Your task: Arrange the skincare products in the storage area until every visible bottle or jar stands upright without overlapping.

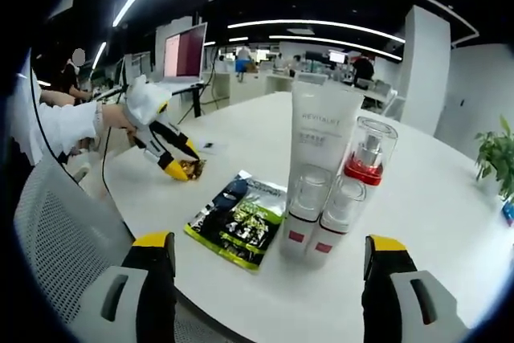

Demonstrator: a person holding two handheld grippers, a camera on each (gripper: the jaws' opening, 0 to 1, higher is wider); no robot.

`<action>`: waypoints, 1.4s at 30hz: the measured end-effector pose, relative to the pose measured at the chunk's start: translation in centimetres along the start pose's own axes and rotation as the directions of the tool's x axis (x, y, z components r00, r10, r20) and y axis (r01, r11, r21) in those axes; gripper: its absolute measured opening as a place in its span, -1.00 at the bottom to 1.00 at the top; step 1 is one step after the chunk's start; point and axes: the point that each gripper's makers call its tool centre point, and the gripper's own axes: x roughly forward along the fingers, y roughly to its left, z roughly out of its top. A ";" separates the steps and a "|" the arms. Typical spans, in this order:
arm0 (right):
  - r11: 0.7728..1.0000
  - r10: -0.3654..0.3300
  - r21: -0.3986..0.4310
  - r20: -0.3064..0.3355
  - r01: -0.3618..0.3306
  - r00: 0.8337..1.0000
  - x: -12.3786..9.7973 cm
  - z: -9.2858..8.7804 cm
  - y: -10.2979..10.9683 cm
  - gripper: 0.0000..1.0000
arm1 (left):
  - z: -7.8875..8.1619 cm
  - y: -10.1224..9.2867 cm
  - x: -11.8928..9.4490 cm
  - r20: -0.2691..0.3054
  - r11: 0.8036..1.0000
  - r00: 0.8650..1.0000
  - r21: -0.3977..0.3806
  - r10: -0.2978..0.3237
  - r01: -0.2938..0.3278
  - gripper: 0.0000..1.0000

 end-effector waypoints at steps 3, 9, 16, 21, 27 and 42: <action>1.000 0.000 0.002 0.000 0.000 1.000 0.0 0.0 -0.1 0.97 | 0.4 -0.2 0.4 0.000 1.000 1.000 0.009 -0.020 0.020 -0.29; 1.000 0.013 -0.008 -0.009 -0.013 1.000 0.1 -0.2 0.3 0.96 | 1.4 -0.8 1.3 0.007 0.998 0.998 0.025 -0.056 0.055 -0.29; 1.000 0.013 -0.003 -0.010 -0.013 1.000 0.2 -0.2 0.2 0.95 | 2.1 -1.0 1.9 0.002 0.995 0.996 0.047 -0.092 0.091 -0.29; 1.000 0.019 0.002 -0.012 -0.019 1.000 0.3 -0.2 0.2 0.95 | 2.4 -1.4 2.3 -0.003 0.989 0.992 0.076 -0.125 0.125 -0.29; 1.000 0.015 0.003 -0.010 -0.015 1.000 0.3 -0.2 0.1 0.95 | 2.8 -1.7 2.6 -0.015 0.980 0.986 0.106 -0.165 0.166 -0.29; 1.000 0.011 -0.001 -0.025 -0.011 1.000 0.3 -0.5 0.0 0.93 | 3.6 -2.3 3.4 -0.165 0.910 0.939 0.241 -0.303 0.336 -0.28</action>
